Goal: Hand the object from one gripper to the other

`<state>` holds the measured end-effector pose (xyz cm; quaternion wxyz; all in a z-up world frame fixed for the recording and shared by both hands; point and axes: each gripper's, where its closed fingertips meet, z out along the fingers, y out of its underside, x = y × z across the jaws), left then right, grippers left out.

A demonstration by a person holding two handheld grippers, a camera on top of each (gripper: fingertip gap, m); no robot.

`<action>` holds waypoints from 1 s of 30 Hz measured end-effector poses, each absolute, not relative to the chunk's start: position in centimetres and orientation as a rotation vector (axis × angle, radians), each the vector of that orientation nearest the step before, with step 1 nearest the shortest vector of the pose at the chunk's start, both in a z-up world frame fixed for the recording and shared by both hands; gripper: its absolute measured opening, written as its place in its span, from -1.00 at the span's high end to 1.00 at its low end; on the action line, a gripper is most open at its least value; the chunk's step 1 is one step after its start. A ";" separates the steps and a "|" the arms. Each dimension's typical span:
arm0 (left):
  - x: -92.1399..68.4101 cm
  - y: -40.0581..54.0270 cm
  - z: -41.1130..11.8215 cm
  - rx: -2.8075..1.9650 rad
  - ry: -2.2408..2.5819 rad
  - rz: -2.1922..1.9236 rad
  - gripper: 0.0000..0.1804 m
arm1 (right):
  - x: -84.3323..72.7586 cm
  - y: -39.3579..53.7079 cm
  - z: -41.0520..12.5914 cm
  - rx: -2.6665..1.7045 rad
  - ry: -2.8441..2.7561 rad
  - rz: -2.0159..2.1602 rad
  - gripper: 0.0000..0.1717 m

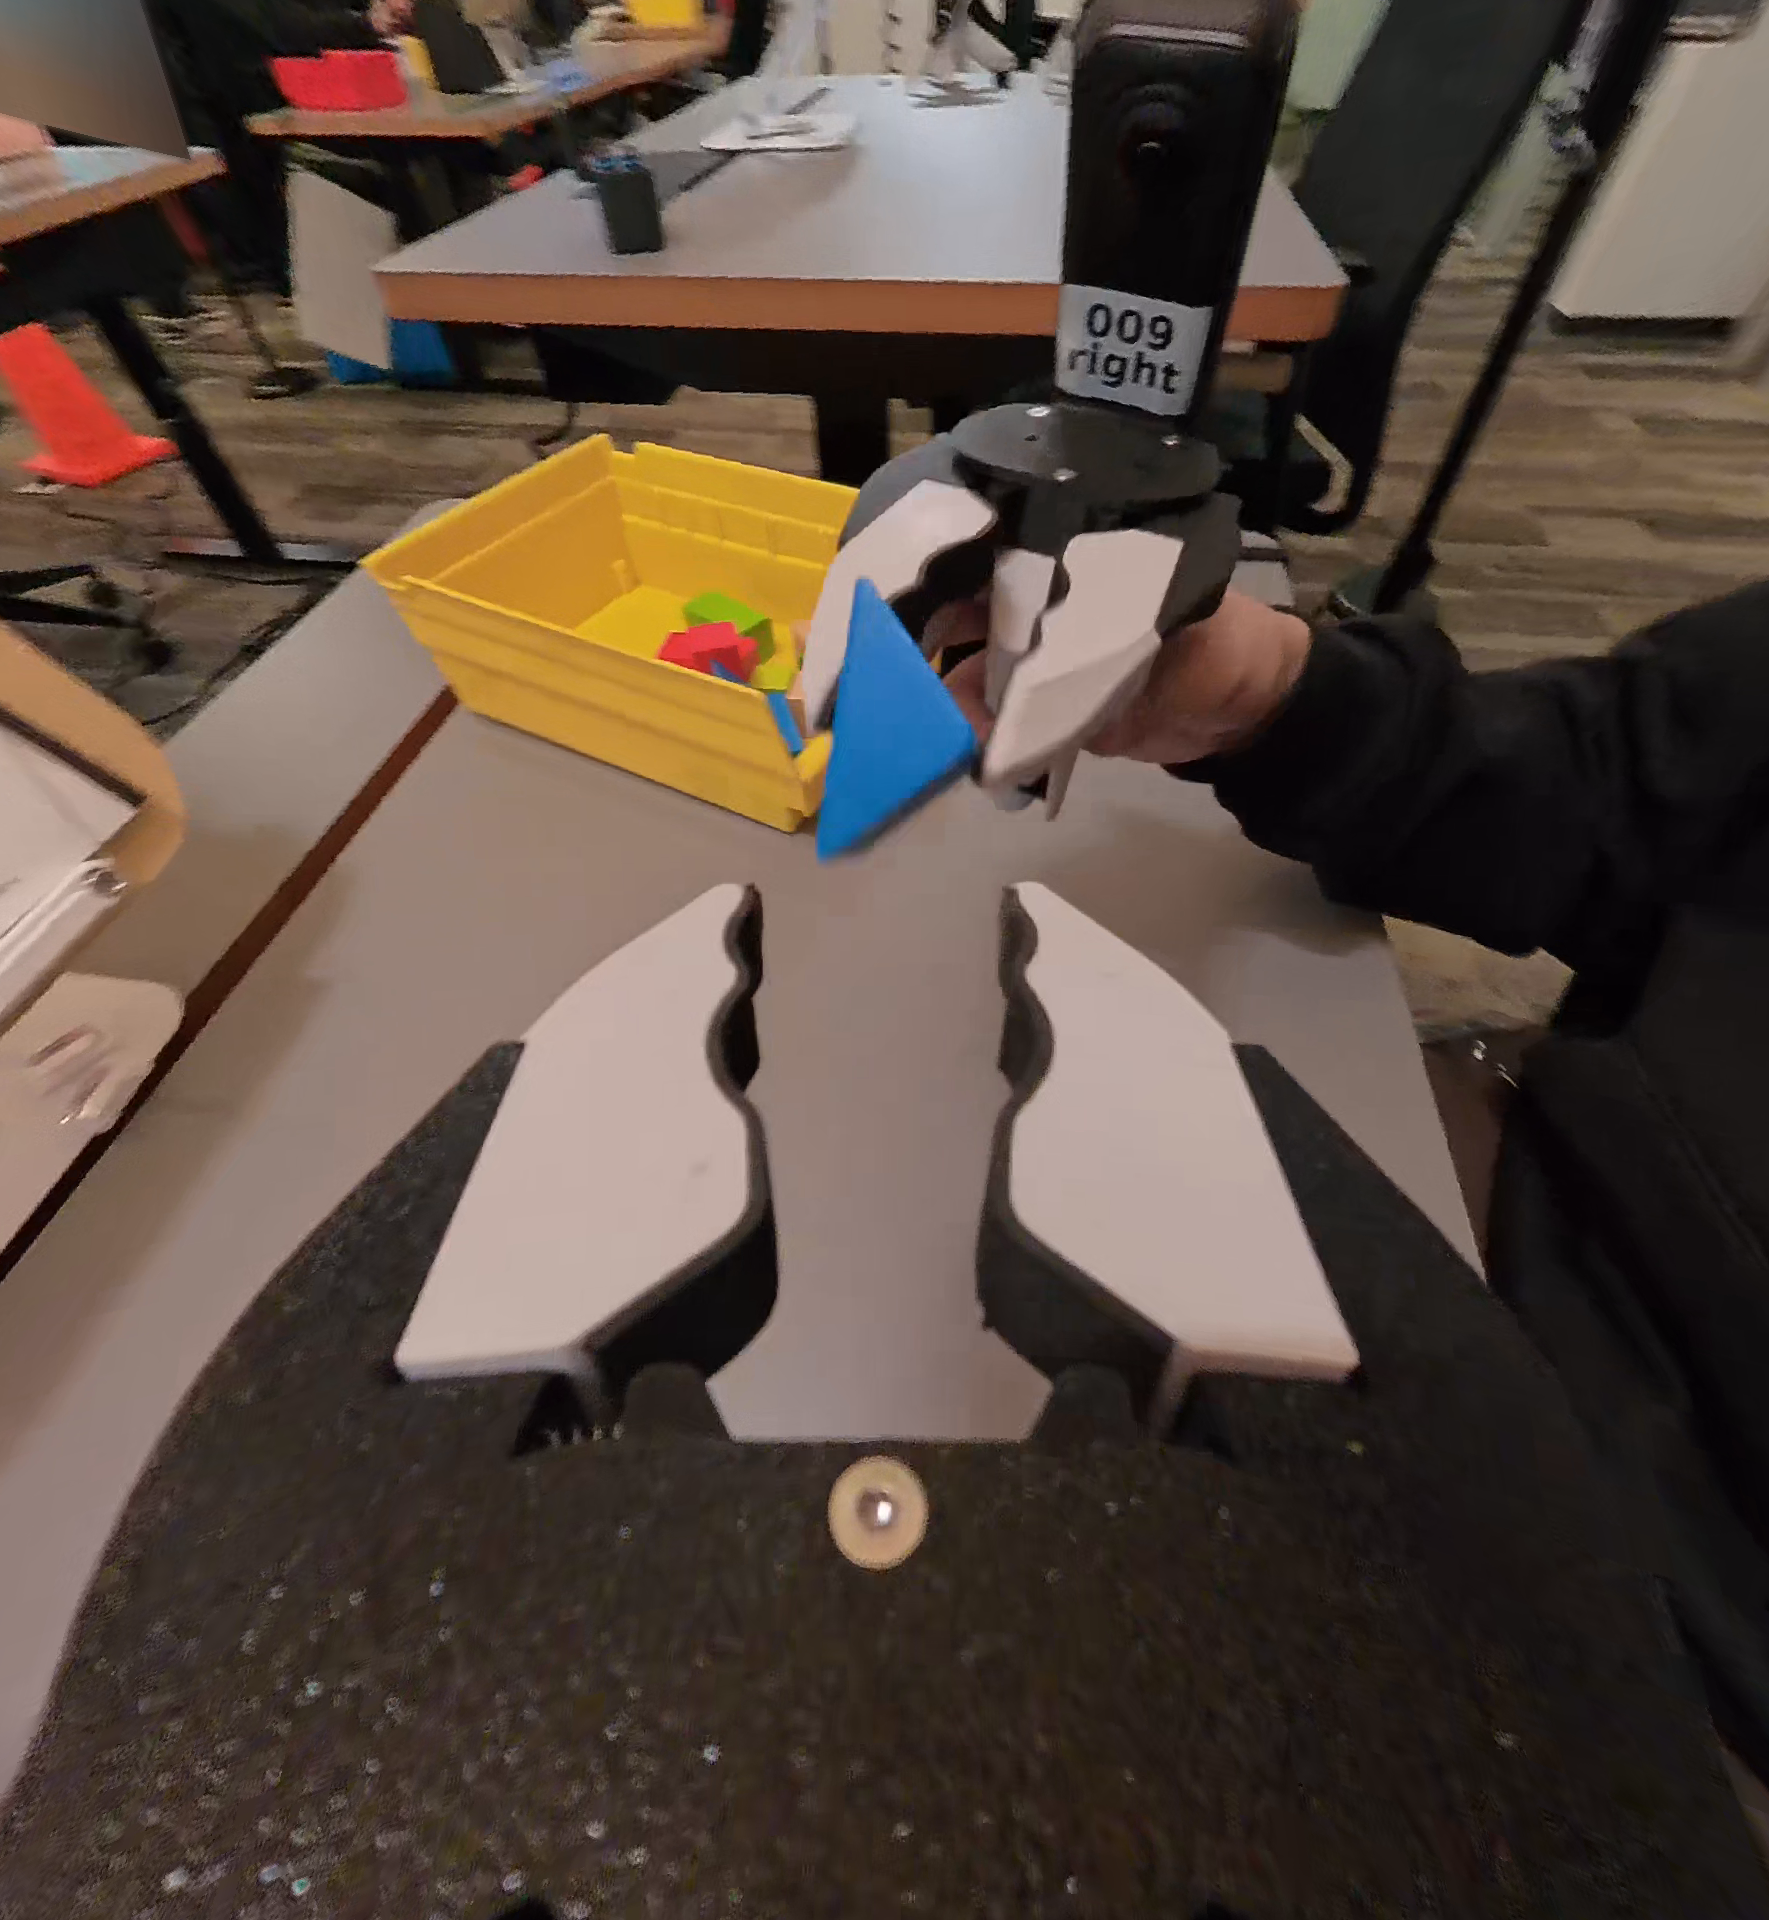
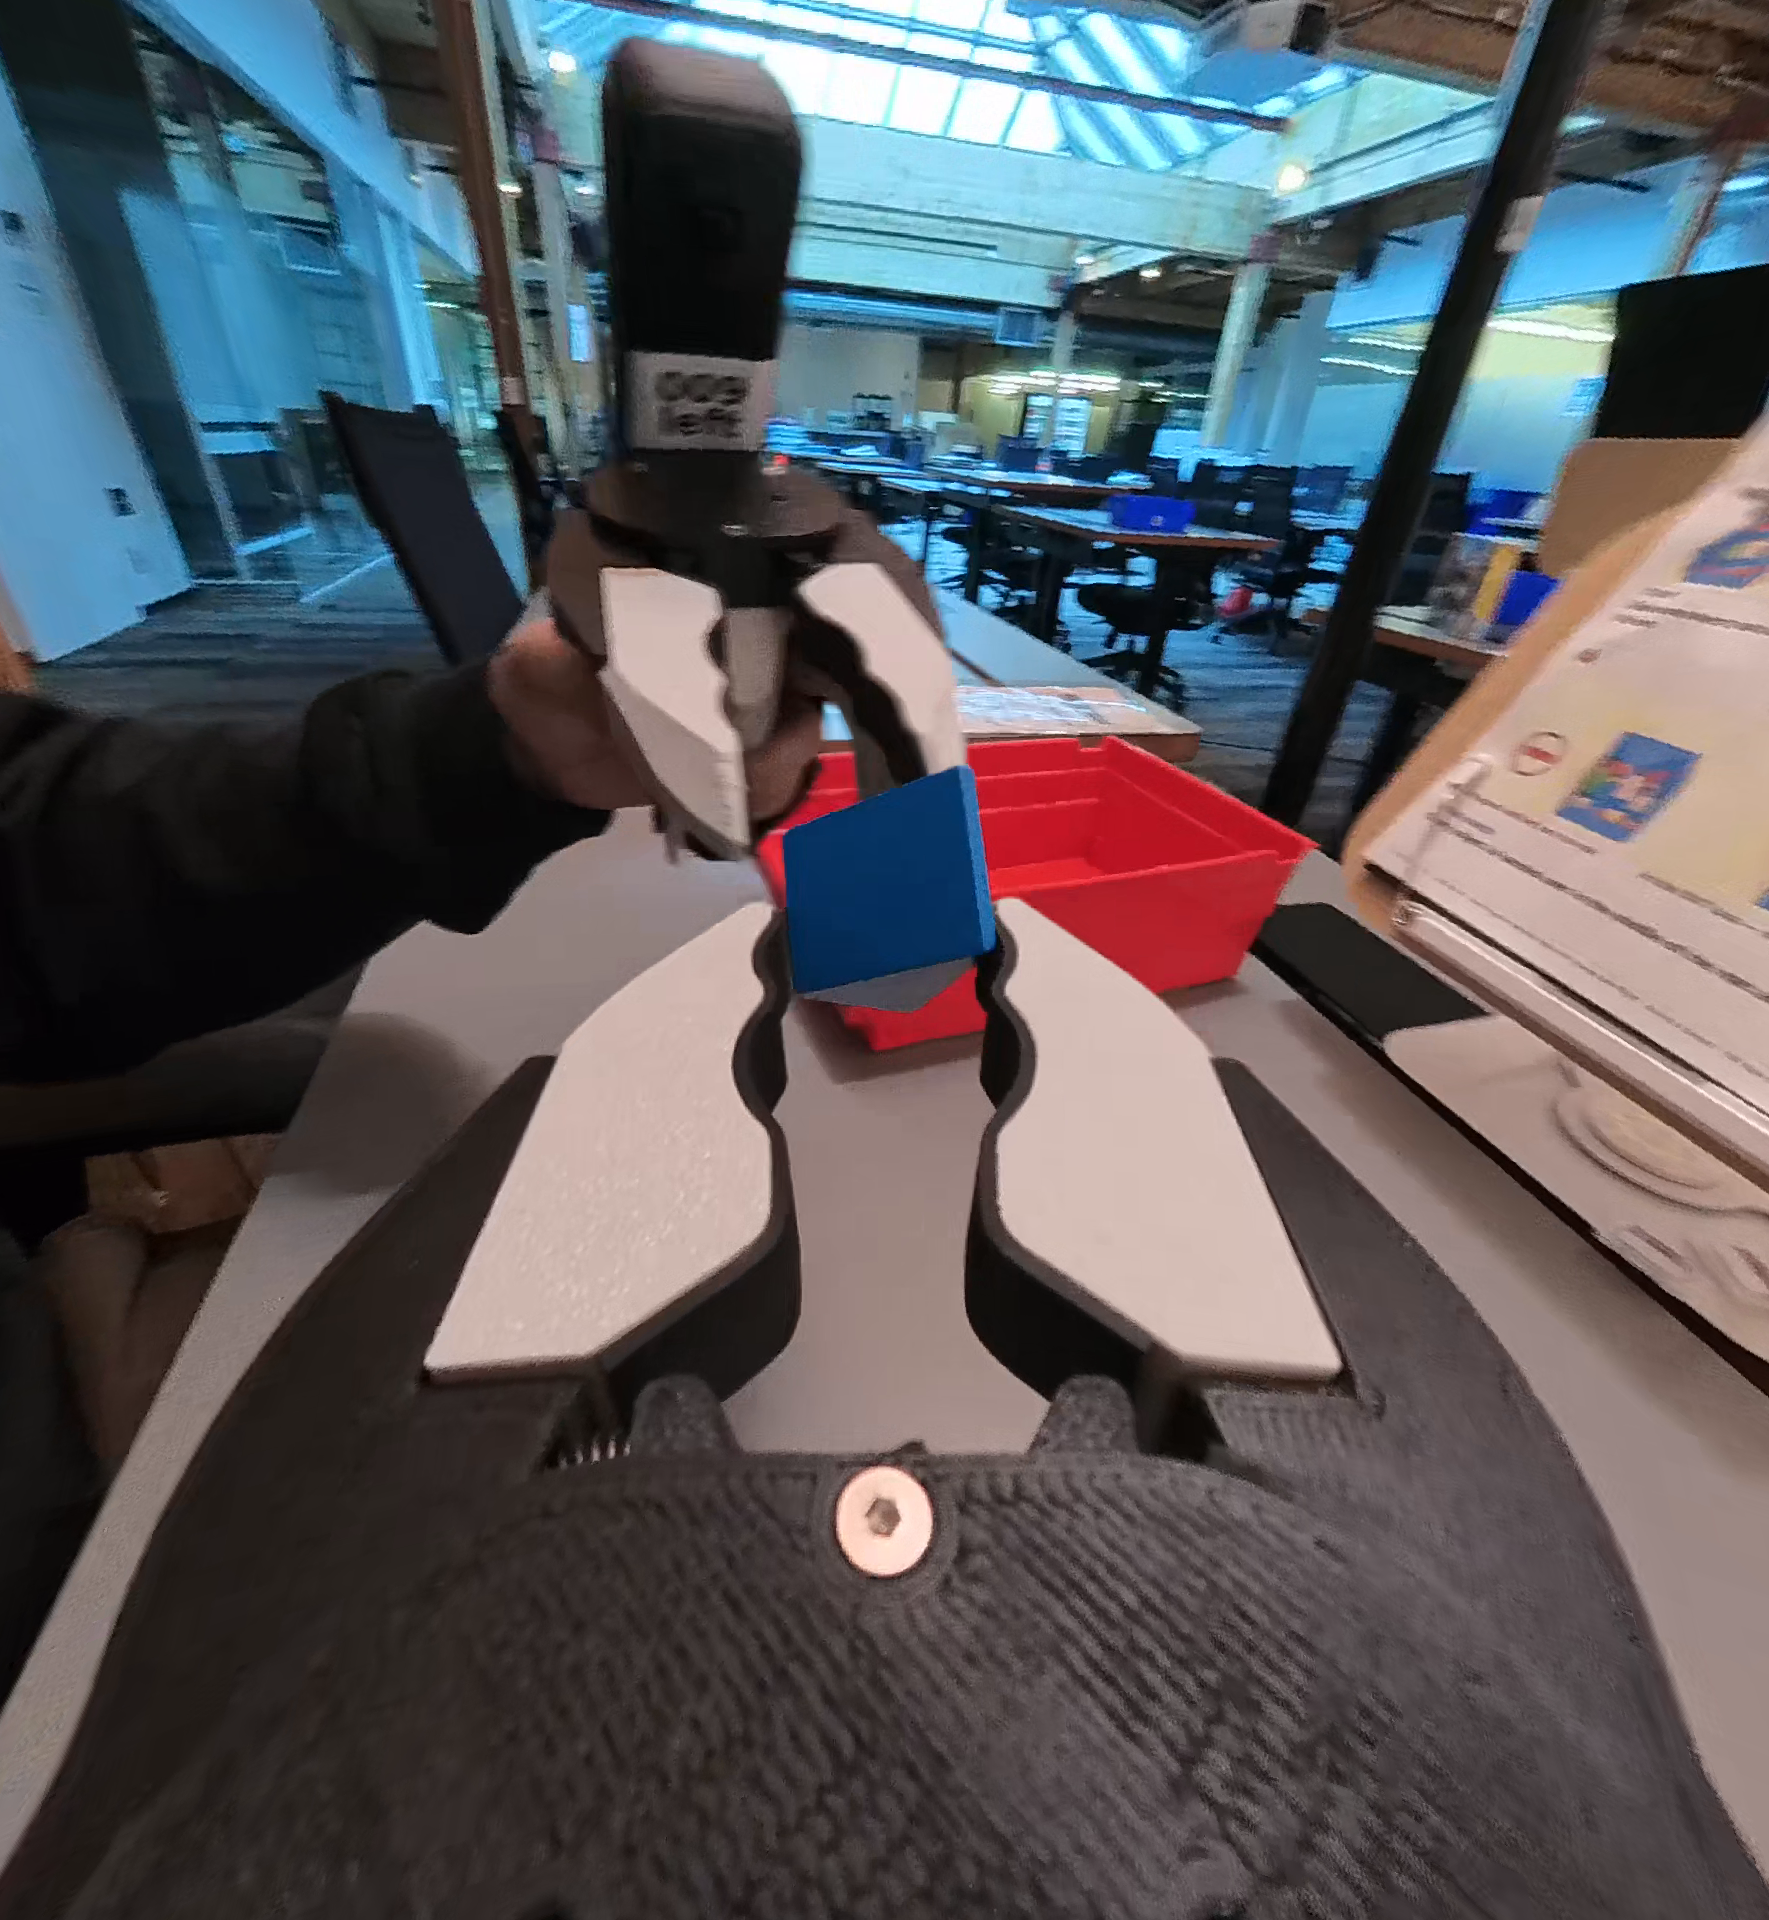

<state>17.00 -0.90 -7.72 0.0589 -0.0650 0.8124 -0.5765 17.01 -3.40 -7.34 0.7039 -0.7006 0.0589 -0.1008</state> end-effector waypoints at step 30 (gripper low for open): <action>17.2 -0.9 -15.3 -0.525 2.425 -1.781 0.41 | 32.4 -37.2 -17.4 -1.718 1.276 -1.313 0.51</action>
